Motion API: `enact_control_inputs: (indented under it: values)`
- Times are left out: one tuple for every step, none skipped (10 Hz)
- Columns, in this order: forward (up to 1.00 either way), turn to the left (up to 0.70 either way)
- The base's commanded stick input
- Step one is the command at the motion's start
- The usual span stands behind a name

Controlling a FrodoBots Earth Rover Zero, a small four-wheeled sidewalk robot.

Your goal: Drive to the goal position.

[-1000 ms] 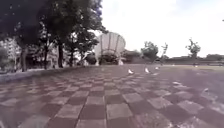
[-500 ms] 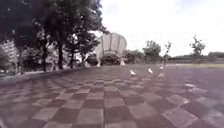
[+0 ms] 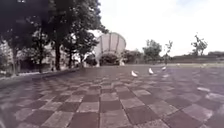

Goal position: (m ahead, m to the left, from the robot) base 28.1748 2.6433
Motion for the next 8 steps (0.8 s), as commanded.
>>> enact_control_inputs:
  values:
    - [1.0,0.01]
    - [1.0,0.0]
    - [1.0,0.0]
    - [1.0,0.0]
    - [1.0,0.0]
    - [1.0,0.0]
    - [1.0,0.0]
    - [1.0,0.0]
